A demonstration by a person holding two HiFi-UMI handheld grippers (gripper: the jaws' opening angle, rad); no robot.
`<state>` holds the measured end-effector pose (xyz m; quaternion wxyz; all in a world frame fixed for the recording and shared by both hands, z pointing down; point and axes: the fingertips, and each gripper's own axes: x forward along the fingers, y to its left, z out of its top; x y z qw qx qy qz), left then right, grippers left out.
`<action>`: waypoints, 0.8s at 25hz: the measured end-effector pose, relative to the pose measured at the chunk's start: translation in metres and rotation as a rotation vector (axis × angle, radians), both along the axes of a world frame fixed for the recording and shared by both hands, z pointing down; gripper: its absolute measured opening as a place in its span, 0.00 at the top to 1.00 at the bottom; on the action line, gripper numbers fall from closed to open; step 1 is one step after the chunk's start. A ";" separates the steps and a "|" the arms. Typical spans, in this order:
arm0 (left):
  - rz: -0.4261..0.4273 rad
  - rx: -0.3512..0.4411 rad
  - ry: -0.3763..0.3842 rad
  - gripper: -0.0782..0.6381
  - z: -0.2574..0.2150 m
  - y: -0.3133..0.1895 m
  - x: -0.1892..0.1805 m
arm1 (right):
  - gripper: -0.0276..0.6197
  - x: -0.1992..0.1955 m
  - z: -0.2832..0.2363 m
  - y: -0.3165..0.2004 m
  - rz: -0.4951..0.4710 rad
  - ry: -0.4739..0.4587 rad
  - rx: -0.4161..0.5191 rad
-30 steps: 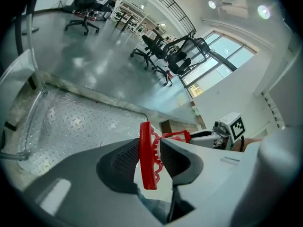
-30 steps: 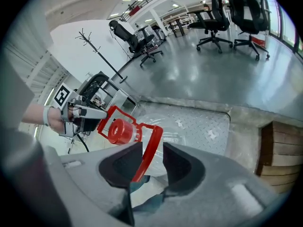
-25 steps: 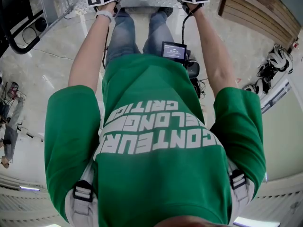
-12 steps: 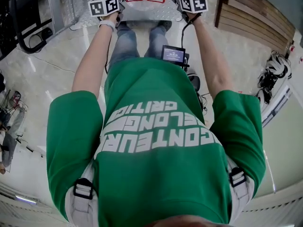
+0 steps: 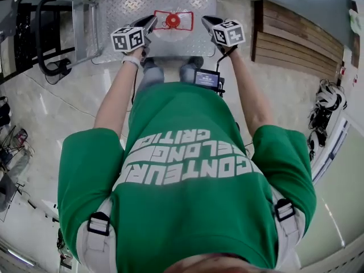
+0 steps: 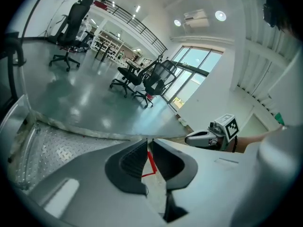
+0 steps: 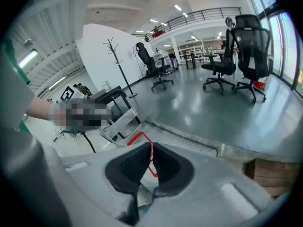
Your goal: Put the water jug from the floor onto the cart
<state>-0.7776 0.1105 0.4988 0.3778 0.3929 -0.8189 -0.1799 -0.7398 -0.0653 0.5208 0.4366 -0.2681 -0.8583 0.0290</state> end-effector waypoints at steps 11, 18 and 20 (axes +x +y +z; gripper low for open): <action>0.014 0.054 -0.151 0.89 -0.068 -0.003 0.025 | 0.97 0.000 -0.088 0.004 -0.090 -0.264 0.056; 0.016 0.061 -0.259 0.89 -0.105 -0.005 0.030 | 0.97 -0.004 -0.135 0.022 -0.136 -0.415 0.068; 0.025 0.054 -0.295 0.89 -0.115 -0.008 0.031 | 0.97 -0.002 -0.142 0.027 -0.154 -0.438 0.072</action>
